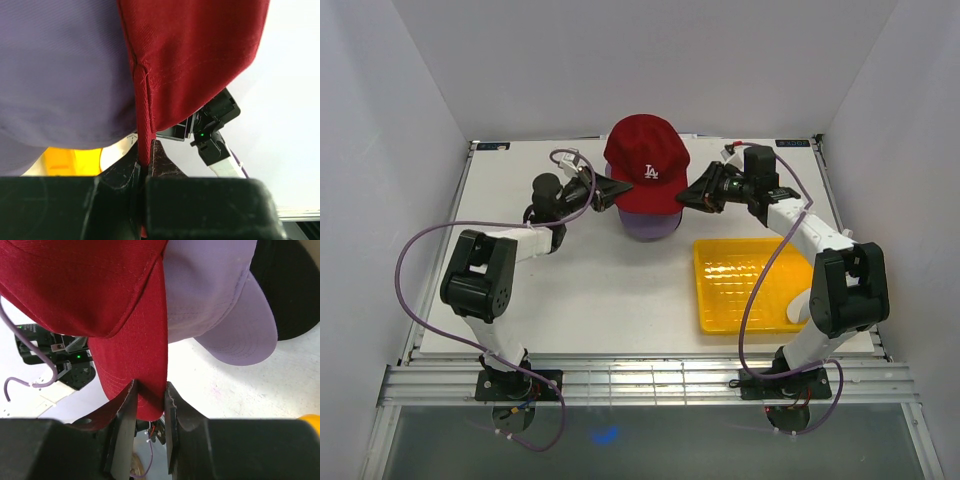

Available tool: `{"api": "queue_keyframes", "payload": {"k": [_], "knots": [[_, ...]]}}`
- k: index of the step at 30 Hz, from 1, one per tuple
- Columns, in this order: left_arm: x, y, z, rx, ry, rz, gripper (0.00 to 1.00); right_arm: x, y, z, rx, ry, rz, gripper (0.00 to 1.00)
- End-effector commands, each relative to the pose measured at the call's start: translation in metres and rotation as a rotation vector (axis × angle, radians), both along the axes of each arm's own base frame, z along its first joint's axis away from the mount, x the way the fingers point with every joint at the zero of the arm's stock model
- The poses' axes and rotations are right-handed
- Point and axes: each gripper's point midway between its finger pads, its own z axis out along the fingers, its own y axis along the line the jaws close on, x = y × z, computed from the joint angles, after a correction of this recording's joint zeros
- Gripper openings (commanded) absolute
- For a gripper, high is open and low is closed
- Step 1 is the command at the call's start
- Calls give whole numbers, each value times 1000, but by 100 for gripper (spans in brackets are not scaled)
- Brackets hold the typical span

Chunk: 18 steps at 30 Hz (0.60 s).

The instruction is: Stack the hats

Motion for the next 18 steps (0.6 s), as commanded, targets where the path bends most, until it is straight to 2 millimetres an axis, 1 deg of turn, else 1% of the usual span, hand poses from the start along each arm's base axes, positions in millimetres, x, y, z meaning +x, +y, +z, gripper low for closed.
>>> {"api": "queue_keyframes", "payload": {"k": [1, 2, 3, 4, 5, 7, 8, 13, 15, 17, 18], "knots": [[-29, -17, 48, 35, -152, -174, 0, 29, -9, 44, -37, -203, -63, 25], [-28, -17, 49, 40, -141, -176, 0, 31, -9, 50, -35, -219, -65, 25], [-26, -18, 54, 43, -151, -175, 0, 29, -10, 48, -45, -195, -63, 25], [-26, -19, 56, 44, -157, -178, 0, 31, -9, 52, -46, -199, -63, 25], [-24, -18, 59, 44, -157, -177, 0, 34, -9, 62, -44, -218, -65, 25], [-24, -17, 61, 47, -162, -171, 0, 36, -8, 63, -47, -216, -61, 25], [-24, -15, 58, 49, -151, -161, 0, 37, -8, 65, -46, -220, -62, 25], [-24, -8, 49, 56, -132, -150, 0, 37, -8, 60, -60, -212, -53, 25], [-26, -6, 45, 57, -123, -147, 0, 35, -8, 51, -65, -195, -47, 25], [-28, -6, 42, 58, -117, -147, 0, 34, -8, 47, -65, -195, -47, 25], [-30, -5, 37, 62, -107, -149, 0, 31, -9, 40, -69, -180, -46, 25]]}}
